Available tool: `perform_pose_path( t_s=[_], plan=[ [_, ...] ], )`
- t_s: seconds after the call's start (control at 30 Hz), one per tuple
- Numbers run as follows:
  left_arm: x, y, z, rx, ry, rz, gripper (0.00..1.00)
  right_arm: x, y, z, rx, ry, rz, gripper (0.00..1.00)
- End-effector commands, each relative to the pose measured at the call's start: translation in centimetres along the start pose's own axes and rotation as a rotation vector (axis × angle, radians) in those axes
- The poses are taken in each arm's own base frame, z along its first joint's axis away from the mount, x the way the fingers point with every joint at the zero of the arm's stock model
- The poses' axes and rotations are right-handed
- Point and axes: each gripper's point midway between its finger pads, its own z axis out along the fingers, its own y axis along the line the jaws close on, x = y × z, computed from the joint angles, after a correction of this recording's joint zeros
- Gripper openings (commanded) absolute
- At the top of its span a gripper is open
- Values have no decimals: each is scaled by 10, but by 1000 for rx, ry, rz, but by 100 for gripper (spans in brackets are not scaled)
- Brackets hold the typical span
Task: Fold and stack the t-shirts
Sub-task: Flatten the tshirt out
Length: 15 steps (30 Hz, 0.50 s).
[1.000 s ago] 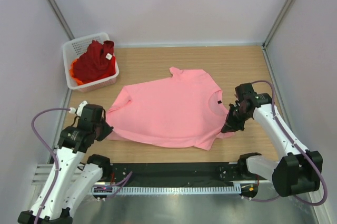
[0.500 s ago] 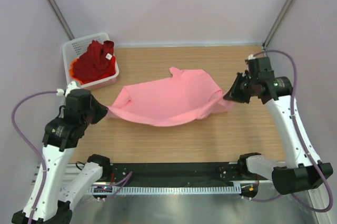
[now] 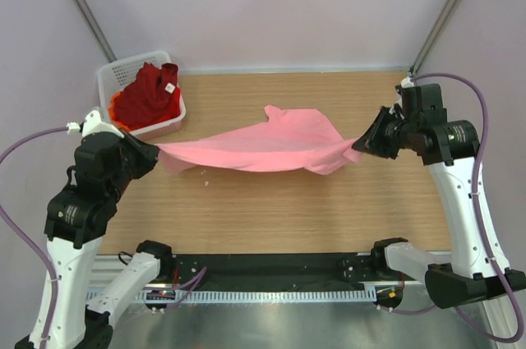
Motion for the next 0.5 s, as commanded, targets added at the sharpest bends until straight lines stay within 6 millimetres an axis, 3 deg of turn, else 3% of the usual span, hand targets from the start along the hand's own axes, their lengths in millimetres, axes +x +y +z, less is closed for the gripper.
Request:
perform_pose_path(
  t_s=[0.0, 0.07, 0.17, 0.33, 0.47],
  plan=[
    [8, 5, 1, 5, 15, 18, 0, 40, -10, -11, 7, 129, 19, 1],
    [18, 8, 8, -10, 50, 33, 0, 73, -26, 1, 33, 295, 18, 1],
    [42, 16, 25, -26, 127, 47, 0, 98, -52, 19, 89, 352, 22, 1],
    [83, 34, 39, -63, 238, 35, 0, 123, -83, 53, 167, 436, 35, 1],
    [107, 45, 46, -85, 312, 37, 0, 144, -104, 96, 220, 521, 40, 1]
  ],
)
